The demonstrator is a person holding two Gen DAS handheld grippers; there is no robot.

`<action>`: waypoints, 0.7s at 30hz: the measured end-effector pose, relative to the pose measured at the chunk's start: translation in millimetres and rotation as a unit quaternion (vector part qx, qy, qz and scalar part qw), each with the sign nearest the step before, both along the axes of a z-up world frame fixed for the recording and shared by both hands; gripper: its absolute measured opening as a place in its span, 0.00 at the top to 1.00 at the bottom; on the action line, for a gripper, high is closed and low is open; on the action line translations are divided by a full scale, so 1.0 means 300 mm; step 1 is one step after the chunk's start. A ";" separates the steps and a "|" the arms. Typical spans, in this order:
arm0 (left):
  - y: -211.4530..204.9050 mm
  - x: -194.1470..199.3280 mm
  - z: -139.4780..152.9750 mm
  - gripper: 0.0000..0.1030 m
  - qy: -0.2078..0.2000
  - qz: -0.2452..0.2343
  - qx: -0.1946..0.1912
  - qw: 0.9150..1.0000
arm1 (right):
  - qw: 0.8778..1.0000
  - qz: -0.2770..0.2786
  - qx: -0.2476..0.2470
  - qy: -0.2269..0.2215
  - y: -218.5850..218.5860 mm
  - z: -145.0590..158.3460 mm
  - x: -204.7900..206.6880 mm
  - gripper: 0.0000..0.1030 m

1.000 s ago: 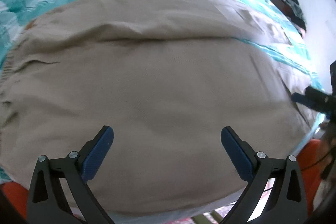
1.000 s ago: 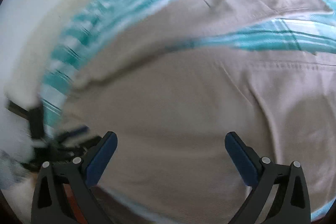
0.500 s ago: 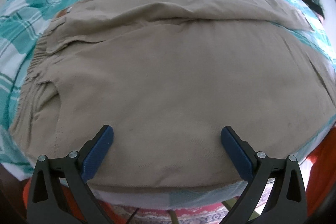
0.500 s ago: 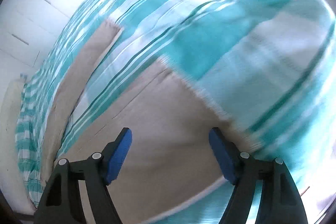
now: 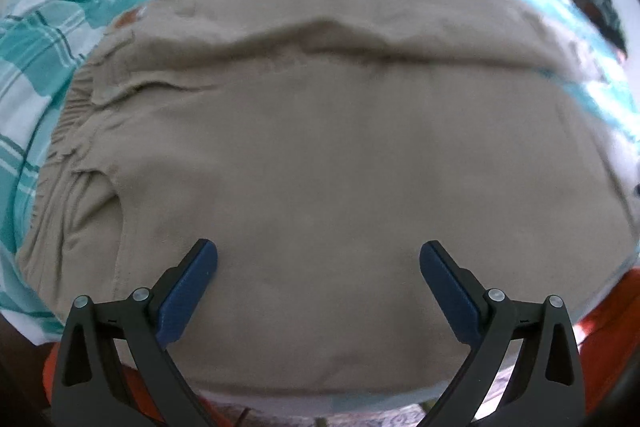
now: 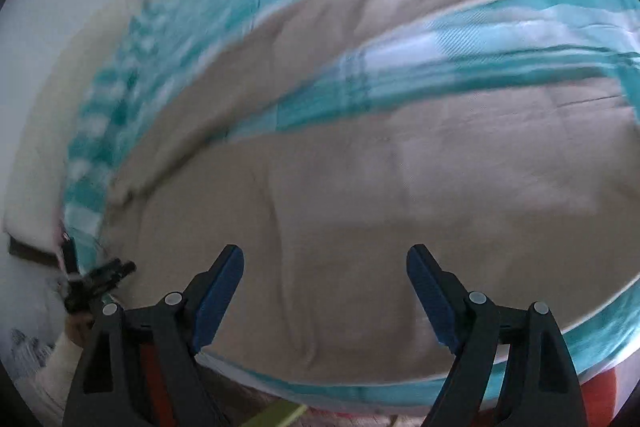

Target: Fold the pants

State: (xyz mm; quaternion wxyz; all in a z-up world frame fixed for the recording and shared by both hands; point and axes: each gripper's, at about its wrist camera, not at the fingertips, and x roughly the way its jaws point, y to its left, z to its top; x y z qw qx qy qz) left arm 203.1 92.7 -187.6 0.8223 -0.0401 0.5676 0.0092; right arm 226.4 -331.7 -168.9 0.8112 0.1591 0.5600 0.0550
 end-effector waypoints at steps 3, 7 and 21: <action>0.046 0.072 0.084 0.01 -0.044 0.025 -0.030 0.998 | 0.999 0.046 0.002 0.018 0.100 -0.018 0.036 0.19; 0.109 0.289 0.155 0.01 -0.102 0.065 -0.033 0.992 | 0.995 0.099 -0.001 0.019 0.251 0.012 0.162 0.19; 0.245 0.431 -0.170 0.01 -0.109 0.085 0.050 0.989 | 0.962 0.246 -0.036 -0.109 0.773 0.014 0.795 0.14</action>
